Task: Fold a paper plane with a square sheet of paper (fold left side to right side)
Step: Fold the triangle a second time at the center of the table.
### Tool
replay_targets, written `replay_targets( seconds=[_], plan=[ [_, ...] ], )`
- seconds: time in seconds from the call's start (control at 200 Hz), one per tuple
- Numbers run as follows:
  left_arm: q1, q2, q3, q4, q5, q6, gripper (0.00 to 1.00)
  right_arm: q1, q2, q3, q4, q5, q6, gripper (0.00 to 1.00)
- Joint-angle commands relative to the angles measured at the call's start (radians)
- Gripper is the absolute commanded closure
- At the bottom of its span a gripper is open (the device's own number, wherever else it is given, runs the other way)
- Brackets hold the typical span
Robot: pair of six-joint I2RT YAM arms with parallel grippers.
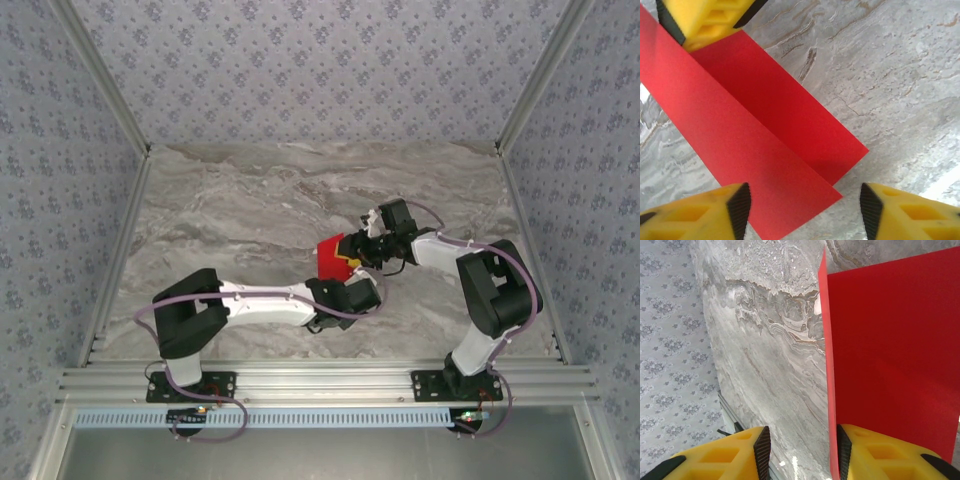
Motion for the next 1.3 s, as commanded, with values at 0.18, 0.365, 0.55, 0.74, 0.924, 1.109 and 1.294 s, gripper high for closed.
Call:
replay_targets(
  seconds=[0.18,0.365,0.55,0.74,0.924,1.109,1.294],
  plan=[
    [-0.025,-0.003,0.024,-0.006,-0.031,0.040,0.64,0.007,0.020,0.038,-0.070,0.028,-0.021,0.59],
    [-0.025,-0.018,0.014,0.003,-0.024,0.037,0.82,0.006,0.022,0.048,-0.098,0.039,-0.042,0.59],
    [-0.025,-0.031,0.001,0.022,-0.016,0.034,0.92,0.006,0.025,0.052,-0.108,0.042,-0.051,0.59],
    [-0.023,-0.039,-0.009,0.039,0.002,0.029,0.99,0.007,0.022,0.055,-0.112,0.042,-0.061,0.58],
    [0.008,-0.072,-0.049,0.071,0.055,0.004,1.00,0.007,0.018,0.062,-0.107,0.033,-0.066,0.57],
    [0.065,-0.147,-0.131,0.159,0.183,-0.020,1.00,-0.004,-0.030,0.067,-0.086,0.051,-0.066,0.49],
    [0.164,-0.236,-0.247,0.292,0.367,-0.071,1.00,-0.032,-0.134,0.066,-0.121,0.110,-0.096,0.36]
  ],
)
